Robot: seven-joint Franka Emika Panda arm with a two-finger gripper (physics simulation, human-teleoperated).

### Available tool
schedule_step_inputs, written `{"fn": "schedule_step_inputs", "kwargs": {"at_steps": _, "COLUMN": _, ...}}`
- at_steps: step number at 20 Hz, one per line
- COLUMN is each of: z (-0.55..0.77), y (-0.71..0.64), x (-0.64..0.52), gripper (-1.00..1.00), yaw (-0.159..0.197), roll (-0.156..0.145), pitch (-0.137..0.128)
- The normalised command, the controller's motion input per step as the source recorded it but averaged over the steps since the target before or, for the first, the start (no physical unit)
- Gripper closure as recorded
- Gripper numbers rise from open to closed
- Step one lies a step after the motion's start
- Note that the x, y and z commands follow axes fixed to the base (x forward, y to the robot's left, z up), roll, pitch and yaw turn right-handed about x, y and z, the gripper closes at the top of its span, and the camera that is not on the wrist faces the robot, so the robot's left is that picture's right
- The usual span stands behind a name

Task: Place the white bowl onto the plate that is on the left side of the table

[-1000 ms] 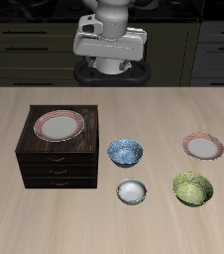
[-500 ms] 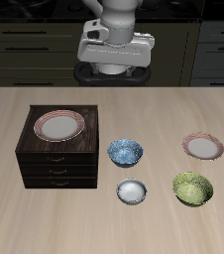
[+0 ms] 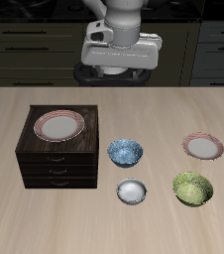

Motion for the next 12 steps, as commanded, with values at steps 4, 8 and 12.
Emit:
{"fn": "schedule_step_inputs", "kwargs": {"at_steps": 4, "z": 0.04, "y": 0.10, "x": 0.33, "gripper": -1.00, "yaw": -0.013, "roll": 0.004, "pitch": -0.004}}
{"fn": "schedule_step_inputs", "kwargs": {"at_steps": 8, "z": -0.04, "y": 0.11, "x": 0.39, "gripper": -1.00, "yaw": -0.054, "roll": 0.011, "pitch": 0.021}}
{"fn": "schedule_step_inputs", "kwargs": {"at_steps": 12, "z": -0.02, "y": 0.08, "x": 0.37, "gripper": -1.00, "yaw": 0.016, "roll": -0.021, "pitch": -0.015}}
